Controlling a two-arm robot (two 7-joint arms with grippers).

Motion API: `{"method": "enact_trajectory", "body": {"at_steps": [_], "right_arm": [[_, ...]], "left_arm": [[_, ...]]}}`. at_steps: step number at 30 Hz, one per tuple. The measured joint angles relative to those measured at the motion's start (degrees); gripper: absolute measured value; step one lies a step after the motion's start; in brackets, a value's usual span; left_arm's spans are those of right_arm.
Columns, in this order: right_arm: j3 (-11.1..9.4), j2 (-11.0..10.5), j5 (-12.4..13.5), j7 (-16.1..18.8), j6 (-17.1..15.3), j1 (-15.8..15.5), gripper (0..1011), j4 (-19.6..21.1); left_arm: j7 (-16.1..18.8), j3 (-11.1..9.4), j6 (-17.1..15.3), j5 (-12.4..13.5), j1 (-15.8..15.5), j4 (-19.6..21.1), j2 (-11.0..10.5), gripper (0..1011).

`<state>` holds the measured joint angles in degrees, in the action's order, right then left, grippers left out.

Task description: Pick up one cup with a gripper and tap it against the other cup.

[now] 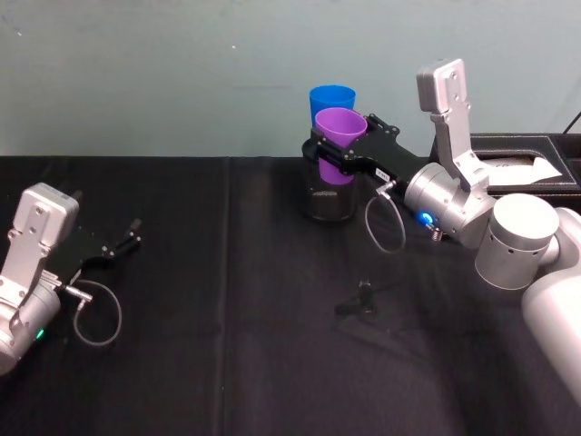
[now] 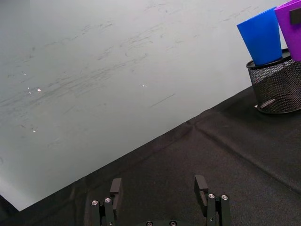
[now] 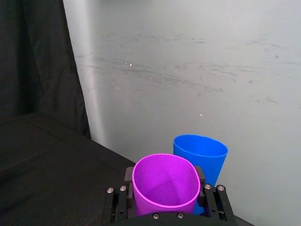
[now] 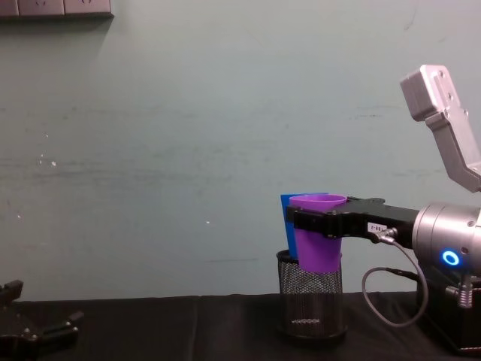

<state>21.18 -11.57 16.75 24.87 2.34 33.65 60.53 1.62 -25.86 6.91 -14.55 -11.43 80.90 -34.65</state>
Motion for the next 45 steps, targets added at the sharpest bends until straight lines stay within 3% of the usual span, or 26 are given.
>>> {"method": "enact_trajectory", "body": {"at_steps": [9, 16, 31, 36, 45], "right_arm": [[0.00, -0.04, -0.03, -0.04, 0.05, -0.11, 733, 0.14], [-0.27, -0.65, -0.04, -0.52, 0.41, -2.91, 733, 3.79], [-1.18, -4.42, 1.80, -1.26, 1.90, -15.10, 733, 18.12], [-0.89, -6.31, 0.78, -1.66, 3.06, -19.22, 733, 22.31], [-0.67, -8.36, -1.58, -2.43, 5.66, -25.43, 733, 25.95]], "left_arm": [[0.00, 0.00, 0.00, 0.00, 0.00, 0.00, 0.00, 1000], [0.00, 0.00, 0.00, 0.00, 0.00, 0.00, 0.00, 1000], [0.00, 0.00, 0.00, 0.00, 0.00, 0.00, 0.00, 1000], [0.00, 0.00, 0.00, 0.00, 0.00, 0.00, 0.00, 1000], [0.00, 0.00, 0.00, 0.00, 0.00, 0.00, 0.00, 1000]]}}
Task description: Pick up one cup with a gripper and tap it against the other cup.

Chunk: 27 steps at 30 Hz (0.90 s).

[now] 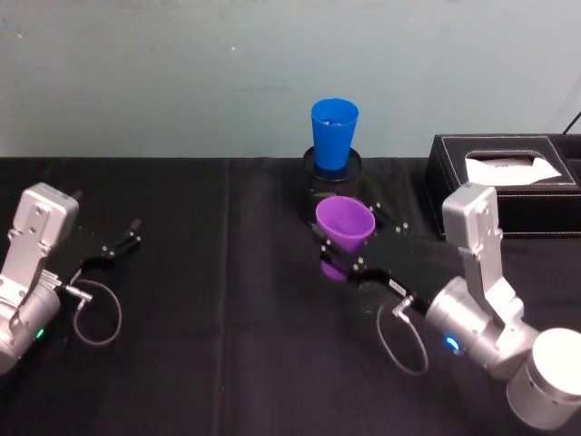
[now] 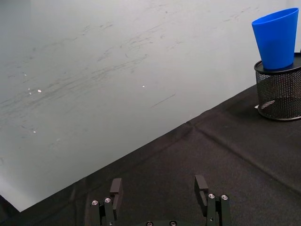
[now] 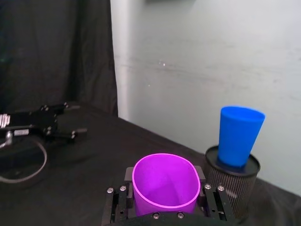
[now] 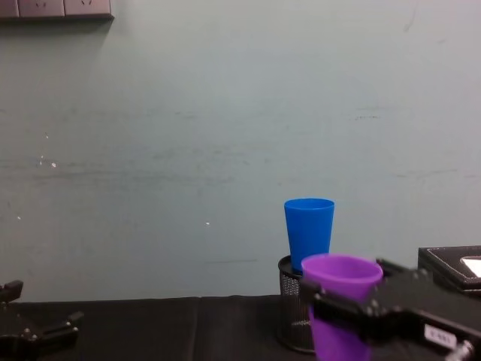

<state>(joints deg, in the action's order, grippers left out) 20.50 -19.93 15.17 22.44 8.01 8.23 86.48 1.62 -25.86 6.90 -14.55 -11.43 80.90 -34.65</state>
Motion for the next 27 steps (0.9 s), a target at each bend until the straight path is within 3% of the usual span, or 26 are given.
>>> {"method": "enact_trajectory", "body": {"at_steps": [13, 27], "right_arm": [[-0.99, 1.16, -0.78, -0.25, 4.59, -4.58, 734, -3.12], [-1.66, 3.70, -2.08, 0.19, 9.04, -3.97, 733, -8.86]], "left_arm": [[0.00, 0.00, 0.00, 0.00, 0.00, 0.00, 0.00, 1000], [0.00, 0.00, 0.00, 0.00, 0.01, 0.00, 0.00, 1000]]}}
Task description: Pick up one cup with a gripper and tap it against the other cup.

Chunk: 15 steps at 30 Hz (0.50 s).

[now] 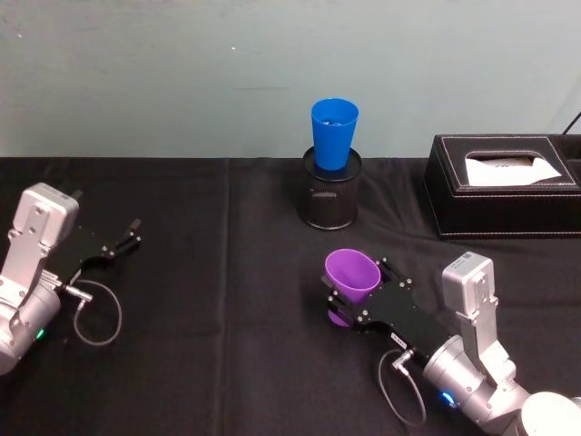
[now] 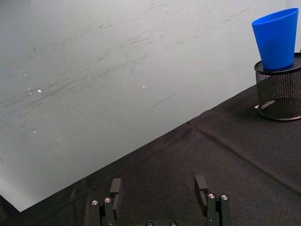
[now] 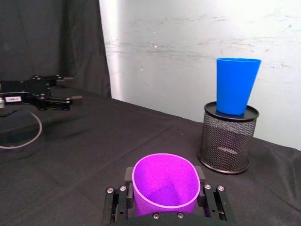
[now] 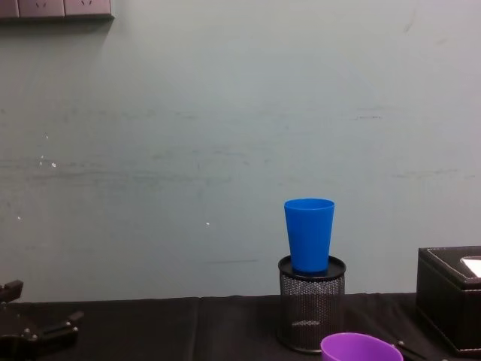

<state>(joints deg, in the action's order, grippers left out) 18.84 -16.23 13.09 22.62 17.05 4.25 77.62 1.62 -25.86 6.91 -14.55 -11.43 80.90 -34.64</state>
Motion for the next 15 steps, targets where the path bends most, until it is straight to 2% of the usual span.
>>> {"method": "enact_trajectory", "body": {"at_steps": [15], "right_arm": [[-0.67, 1.42, -0.27, 0.61, 0.75, 1.43, 733, -2.61]], "left_arm": [[0.00, 0.00, 0.00, 0.00, 0.00, 0.00, 0.00, 1000]]}}
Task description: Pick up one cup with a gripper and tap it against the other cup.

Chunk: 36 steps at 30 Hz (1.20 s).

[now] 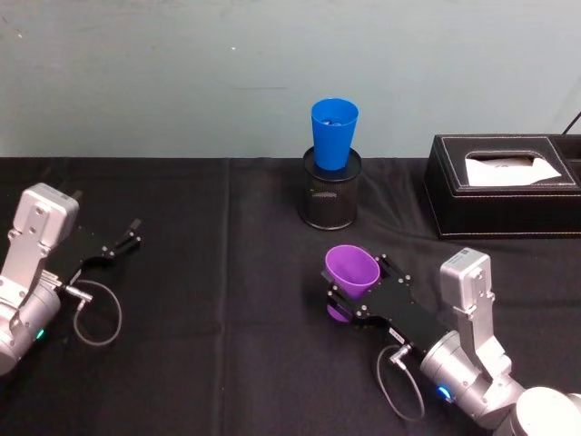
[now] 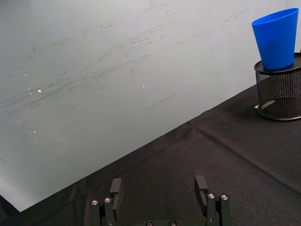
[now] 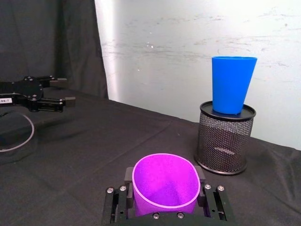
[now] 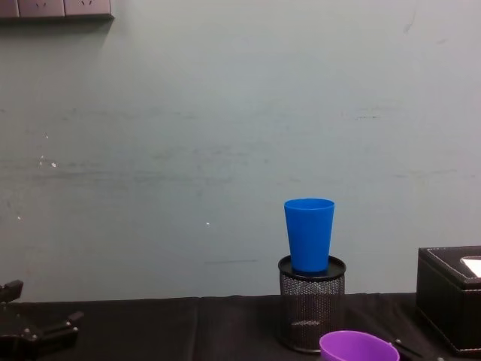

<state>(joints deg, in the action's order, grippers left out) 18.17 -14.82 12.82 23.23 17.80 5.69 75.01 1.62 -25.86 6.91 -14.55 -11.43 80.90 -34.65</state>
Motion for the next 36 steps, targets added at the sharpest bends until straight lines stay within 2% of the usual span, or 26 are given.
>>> {"method": "enact_trajectory", "body": {"at_steps": [13, 19, 20, 24, 33, 36], "right_arm": [[0.02, 0.06, 0.03, 0.18, -0.01, 0.08, 734, -0.07], [0.03, 0.03, 0.06, 0.17, -0.01, 0.05, 844, -0.04], [0.03, 0.03, 0.07, 0.16, -0.02, 0.05, 896, -0.04], [0.03, 0.00, 0.08, 0.16, -0.02, 0.03, 990, -0.01], [0.03, 0.00, 0.09, 0.15, -0.06, 0.03, 1003, 0.02], [-0.03, -0.14, -0.20, -0.03, -0.06, -0.37, 1002, 1.28]], "left_arm": [[0.00, 0.00, 0.00, 0.00, 0.00, 0.00, 0.00, 1000], [0.00, 0.00, 0.00, 0.00, 0.00, 0.00, 0.00, 1000], [0.00, 0.00, 0.00, 0.00, 0.00, 0.00, 0.00, 1000], [0.00, 0.00, 0.00, 0.00, 0.00, 0.00, 0.00, 1000], [0.00, 0.00, 0.00, 0.00, 0.00, 0.00, 0.00, 1000], [0.00, 0.00, 0.00, 0.00, 0.00, 0.00, 0.00, 1000]]}}
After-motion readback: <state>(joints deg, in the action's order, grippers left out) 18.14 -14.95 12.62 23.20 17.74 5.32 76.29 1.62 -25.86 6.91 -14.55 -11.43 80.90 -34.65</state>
